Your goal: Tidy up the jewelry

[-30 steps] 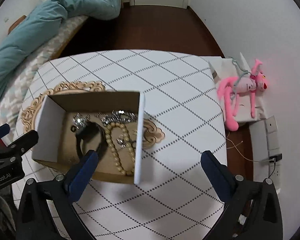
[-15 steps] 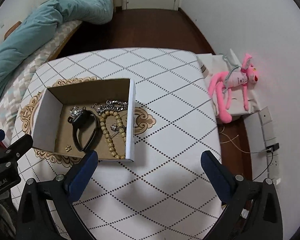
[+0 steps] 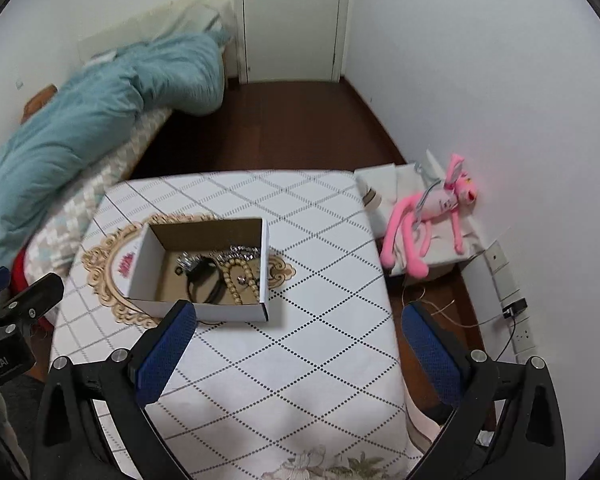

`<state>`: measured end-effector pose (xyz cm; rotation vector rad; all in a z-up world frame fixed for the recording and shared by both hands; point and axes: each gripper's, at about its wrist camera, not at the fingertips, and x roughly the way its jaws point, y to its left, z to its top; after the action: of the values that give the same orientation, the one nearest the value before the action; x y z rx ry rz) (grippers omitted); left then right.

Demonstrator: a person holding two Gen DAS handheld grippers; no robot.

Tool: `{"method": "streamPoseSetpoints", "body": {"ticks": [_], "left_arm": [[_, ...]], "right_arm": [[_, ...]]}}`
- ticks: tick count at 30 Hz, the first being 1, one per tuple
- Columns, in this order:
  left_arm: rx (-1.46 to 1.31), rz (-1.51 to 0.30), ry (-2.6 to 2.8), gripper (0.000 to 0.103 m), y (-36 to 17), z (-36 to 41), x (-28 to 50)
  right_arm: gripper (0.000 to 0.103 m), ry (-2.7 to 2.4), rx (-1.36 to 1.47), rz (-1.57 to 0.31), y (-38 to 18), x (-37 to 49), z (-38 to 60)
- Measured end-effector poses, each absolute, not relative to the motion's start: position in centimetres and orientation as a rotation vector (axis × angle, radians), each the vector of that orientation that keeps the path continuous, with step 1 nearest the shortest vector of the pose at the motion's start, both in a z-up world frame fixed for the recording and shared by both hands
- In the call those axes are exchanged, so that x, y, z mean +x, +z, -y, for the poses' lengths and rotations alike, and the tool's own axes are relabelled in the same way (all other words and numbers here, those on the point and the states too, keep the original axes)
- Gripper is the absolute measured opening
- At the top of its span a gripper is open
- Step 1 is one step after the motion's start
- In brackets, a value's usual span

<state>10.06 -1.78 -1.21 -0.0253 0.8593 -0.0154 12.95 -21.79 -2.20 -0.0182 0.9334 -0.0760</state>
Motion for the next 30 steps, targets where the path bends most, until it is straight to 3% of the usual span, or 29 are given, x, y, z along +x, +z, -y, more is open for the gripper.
{"method": "streamPoseSetpoints", "body": {"ticks": [15, 30], "left_arm": [[-0.034, -0.799, -0.016, 0.103, 4.6, 1.1, 4.7], [-0.023, -0.893, -0.004, 0.103, 4.3, 1.6, 7.8]], "right_arm": [[0.103, -0.083, -0.017, -0.766, 6.9, 5.5, 20.4], [0.103, -0.065, -0.020, -0.858, 7.7, 8.9, 20.6]]}}
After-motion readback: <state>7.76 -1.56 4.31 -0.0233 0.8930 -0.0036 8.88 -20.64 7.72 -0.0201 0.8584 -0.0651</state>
